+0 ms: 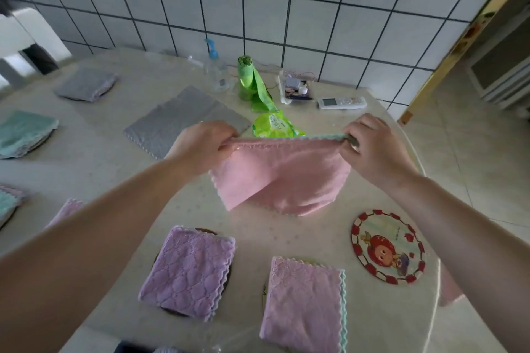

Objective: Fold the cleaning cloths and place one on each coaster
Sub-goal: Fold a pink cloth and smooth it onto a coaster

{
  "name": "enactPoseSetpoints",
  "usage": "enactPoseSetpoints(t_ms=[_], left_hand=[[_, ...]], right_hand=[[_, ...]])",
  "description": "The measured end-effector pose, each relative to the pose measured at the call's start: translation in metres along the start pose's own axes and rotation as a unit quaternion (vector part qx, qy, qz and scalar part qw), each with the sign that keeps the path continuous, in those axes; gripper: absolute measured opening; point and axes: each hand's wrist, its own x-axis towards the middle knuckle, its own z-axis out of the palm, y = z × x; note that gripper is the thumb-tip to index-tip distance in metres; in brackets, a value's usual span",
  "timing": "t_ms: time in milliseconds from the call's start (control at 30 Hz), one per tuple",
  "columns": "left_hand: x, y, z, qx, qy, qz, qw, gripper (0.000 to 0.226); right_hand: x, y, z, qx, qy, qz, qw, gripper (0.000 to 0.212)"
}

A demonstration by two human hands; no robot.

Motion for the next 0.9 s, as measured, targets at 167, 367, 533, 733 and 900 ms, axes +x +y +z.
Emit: enactPoseSetpoints(t_ms=[167,367,533,733,900], left_hand=[[0.037,0.007,-0.029,-0.012,0.074,-0.027,0.997,0.011],[0.043,0.031,-0.066,-0.205,0.12,-0.055,0.97,0.013],[-0.021,0.019,-0.029,-0.337,-0.002,-0.119,0.934,0.01],[-0.094,0.011,0.052,-0.313,-0.165,-0.206,0.912,0.025],[-0.104,0.003,0.079,-0.303,-0.158,-0.246,0.907,0.008]], right_hand=[[0.016,0.019,-0.023,-0.028,0.038,-0.004,0.999,0.018],[0.009,0.022,-0.048,0.072,0.189,0.009,0.979,0.018],[-0.053,0.033,-0.007,0.152,0.089,0.019,0.984,0.032],[-0.138,0.04,0.061,0.224,-0.195,0.174,0.939,0.021],[-0.15,0.037,0.078,0.212,-0.257,0.23,0.915,0.024]])
